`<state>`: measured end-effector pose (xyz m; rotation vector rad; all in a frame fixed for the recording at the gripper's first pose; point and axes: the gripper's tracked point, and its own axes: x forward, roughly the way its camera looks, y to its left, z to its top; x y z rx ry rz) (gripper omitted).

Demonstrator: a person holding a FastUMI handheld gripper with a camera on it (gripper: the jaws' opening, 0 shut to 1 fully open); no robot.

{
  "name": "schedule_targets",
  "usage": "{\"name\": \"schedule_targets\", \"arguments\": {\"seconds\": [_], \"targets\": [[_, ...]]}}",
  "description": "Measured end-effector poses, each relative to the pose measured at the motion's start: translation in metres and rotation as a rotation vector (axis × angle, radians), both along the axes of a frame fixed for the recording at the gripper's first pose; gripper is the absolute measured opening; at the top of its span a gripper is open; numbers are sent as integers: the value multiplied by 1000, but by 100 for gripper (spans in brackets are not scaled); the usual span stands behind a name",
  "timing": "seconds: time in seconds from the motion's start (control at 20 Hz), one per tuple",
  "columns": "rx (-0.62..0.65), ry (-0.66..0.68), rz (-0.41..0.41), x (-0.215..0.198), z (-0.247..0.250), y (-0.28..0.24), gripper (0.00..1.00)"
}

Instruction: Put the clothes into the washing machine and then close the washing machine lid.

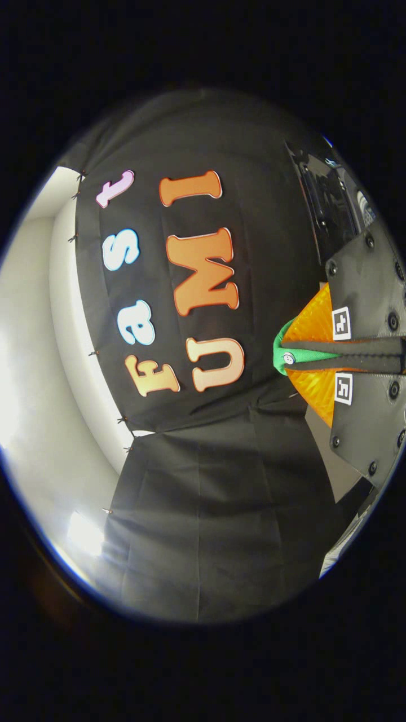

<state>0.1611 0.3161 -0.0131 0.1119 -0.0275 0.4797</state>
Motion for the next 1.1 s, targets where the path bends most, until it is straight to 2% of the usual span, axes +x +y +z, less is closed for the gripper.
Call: {"name": "schedule_targets", "arguments": {"seconds": [0.3,0.5,0.85,1.1], "targets": [[16,2,-46,26,-1,-98,8],[21,10,-48,37,-5,-151,8],[14,3,-89,60,0,-211,8],[-15,42,-140,73,-27,-248,8]]}}
